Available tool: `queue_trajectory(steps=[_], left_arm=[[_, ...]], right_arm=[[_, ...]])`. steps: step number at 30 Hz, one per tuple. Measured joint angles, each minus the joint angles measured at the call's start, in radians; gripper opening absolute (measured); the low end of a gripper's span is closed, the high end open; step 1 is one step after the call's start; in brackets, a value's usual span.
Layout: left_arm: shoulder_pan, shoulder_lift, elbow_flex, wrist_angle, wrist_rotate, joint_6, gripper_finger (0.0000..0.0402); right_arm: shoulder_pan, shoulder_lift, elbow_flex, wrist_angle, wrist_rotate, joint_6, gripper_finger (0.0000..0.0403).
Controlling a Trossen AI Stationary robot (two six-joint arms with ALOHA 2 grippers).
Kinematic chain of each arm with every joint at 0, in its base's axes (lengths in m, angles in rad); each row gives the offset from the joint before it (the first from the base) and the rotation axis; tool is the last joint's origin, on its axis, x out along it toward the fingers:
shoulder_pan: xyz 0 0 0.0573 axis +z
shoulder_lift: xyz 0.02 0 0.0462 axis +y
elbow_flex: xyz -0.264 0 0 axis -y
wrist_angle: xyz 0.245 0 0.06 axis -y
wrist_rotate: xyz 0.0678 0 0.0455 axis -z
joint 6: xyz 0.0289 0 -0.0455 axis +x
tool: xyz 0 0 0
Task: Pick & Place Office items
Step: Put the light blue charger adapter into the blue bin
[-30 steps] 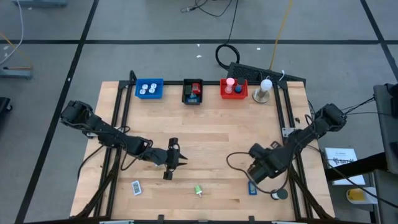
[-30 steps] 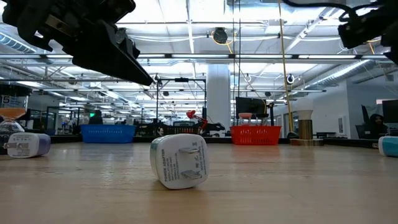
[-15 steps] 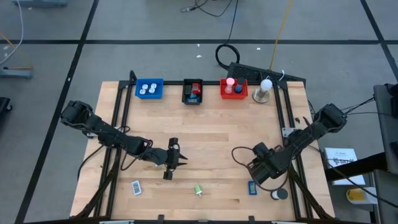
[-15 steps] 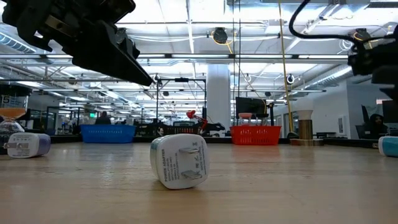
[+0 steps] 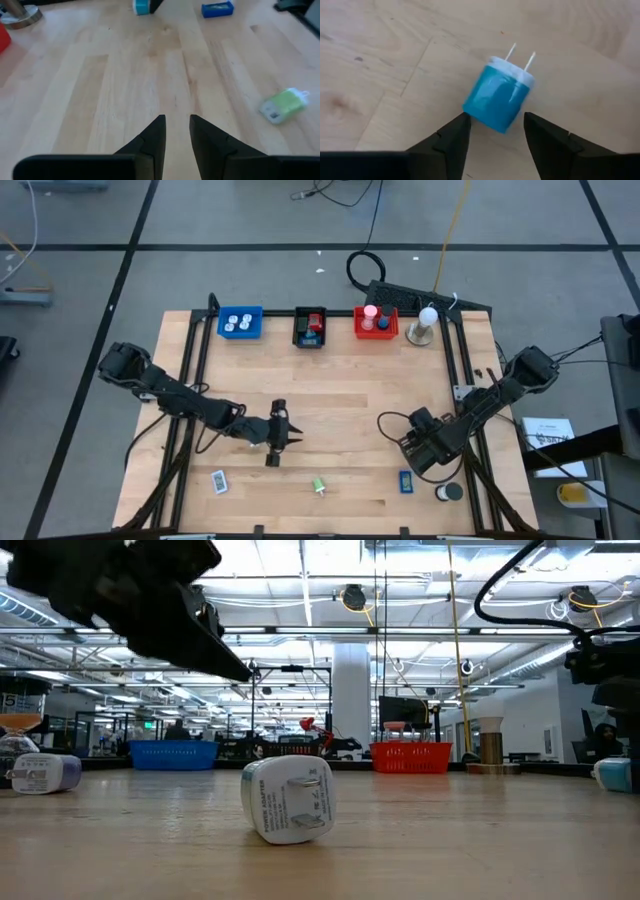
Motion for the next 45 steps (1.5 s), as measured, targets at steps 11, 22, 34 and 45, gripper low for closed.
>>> queue_trajectory(steps=[11,22,34,45], left_arm=[[0.120,0.210,-0.171,0.448,0.016,-0.129,0.0092],[0.147,0.224,-0.125,0.497,0.043,-0.087,0.0092],[0.146,0.224,-0.122,0.501,0.045,-0.072,0.0093],[0.146,0.224,-0.122,0.501,0.045,-0.072,0.0093]], right_arm=[[-0.006,0.002,-0.006,-0.006,0.048,-0.039,0.0108],[-0.006,-0.099,-0.009,-0.055,0.041,-0.026,0.0158],[-0.046,-0.119,-0.009,-0.075,0.098,0.018,0.0259],[-0.174,-0.119,-0.064,0.140,0.100,-0.305,0.0260]])
